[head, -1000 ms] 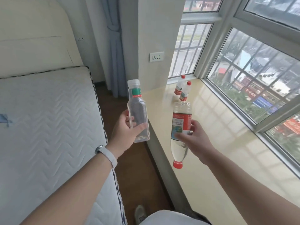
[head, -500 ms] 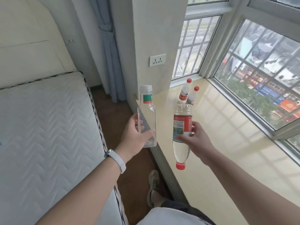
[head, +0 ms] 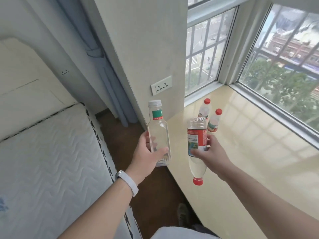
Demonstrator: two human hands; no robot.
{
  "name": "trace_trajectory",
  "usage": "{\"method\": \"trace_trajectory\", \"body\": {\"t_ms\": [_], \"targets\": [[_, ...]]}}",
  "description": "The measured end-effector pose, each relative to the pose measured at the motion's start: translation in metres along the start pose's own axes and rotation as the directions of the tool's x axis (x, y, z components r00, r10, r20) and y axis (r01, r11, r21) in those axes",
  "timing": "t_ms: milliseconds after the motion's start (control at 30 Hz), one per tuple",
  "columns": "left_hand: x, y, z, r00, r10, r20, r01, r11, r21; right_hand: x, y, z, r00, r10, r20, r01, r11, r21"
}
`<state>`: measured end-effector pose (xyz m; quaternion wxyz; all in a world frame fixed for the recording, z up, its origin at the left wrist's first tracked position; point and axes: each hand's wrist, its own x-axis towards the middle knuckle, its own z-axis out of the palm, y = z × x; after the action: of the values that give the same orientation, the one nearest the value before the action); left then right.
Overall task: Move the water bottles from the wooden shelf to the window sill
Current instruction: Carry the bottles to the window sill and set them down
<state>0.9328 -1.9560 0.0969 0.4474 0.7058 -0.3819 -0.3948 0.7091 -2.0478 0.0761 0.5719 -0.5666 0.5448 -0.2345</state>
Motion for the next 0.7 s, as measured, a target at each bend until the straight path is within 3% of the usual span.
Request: {"method": "trace_trajectory", "body": {"t_ms": [200, 433, 700], "targets": [[0.057, 0.014, 0.017, 0.998, 0.012, 0.069, -0.008, 0.998, -0.061, 0.027, -0.005, -0.019, 0.996, 0.044, -0.077, -0.038, 0.997, 0.07], [0.118, 0.012, 0.058, 0.952, -0.007, 0.305, 0.022, 0.999, -0.046, 0.032, 0.011, -0.051, 0.944, 0.176, -0.279, -0.141, 0.98, 0.143], [0.164, 0.019, 0.124, 0.784, 0.003, 0.621, 0.026, 0.999, -0.037, 0.003, 0.026, -0.07, 0.761, 0.359, -0.541, -0.253, 0.931, 0.262]]}}
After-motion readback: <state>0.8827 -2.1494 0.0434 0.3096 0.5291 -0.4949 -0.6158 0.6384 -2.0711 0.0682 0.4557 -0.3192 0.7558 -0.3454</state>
